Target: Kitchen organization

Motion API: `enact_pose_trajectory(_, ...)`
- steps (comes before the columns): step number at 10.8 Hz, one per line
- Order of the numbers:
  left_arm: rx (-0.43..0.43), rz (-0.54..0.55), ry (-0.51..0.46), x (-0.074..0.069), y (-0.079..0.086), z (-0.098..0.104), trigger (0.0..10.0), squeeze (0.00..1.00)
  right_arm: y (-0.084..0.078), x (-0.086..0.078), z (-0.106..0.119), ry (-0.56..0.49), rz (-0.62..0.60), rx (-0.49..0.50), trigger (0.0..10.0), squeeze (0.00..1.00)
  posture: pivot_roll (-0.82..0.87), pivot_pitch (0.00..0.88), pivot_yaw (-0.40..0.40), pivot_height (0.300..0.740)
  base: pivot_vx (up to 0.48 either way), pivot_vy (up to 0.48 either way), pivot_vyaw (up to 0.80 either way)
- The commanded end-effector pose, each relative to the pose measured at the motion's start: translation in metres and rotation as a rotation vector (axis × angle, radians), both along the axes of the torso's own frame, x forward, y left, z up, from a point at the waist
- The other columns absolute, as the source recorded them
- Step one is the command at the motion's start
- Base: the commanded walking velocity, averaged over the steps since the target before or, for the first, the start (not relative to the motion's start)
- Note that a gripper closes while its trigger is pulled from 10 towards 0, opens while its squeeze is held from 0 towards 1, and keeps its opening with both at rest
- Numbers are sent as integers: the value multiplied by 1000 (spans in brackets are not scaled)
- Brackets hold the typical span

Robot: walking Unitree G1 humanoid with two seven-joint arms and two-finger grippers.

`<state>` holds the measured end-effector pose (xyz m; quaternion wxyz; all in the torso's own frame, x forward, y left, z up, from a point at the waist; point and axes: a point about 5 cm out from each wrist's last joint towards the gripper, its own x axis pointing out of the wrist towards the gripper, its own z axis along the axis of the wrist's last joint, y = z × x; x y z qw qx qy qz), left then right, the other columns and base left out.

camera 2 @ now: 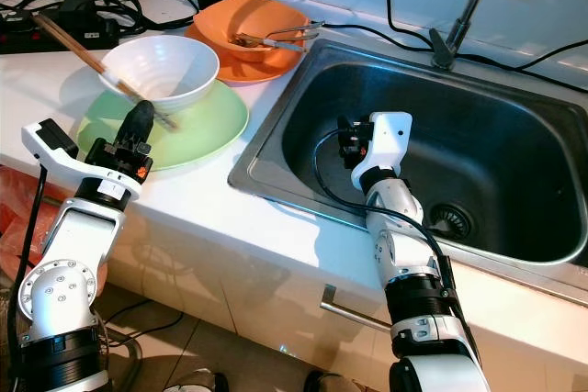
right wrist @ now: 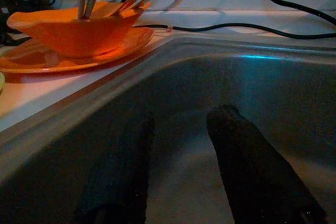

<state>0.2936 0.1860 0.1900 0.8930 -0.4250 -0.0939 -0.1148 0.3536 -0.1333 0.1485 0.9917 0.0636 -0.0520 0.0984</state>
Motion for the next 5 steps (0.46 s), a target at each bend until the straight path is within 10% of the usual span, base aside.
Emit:
enact_pose_trajectory(1,-9,-25,1,2,-5,0,0,0,-2,0,1,0,-8,-5,10000,0,69,100,-55,740,0,0,0)
enact_pose_trajectory(4,-12,-36,-2,2,-8,0,0,0,-1,0,0,2,-7,-3,10000,0,72,101,-56,740,0,0,0)
enact_pose_trajectory(5,22,-37,14,2,-9,-2,4196,0,-2,0,0,2,-7,-3,10000,0,71,102,-55,740,0,0,0)
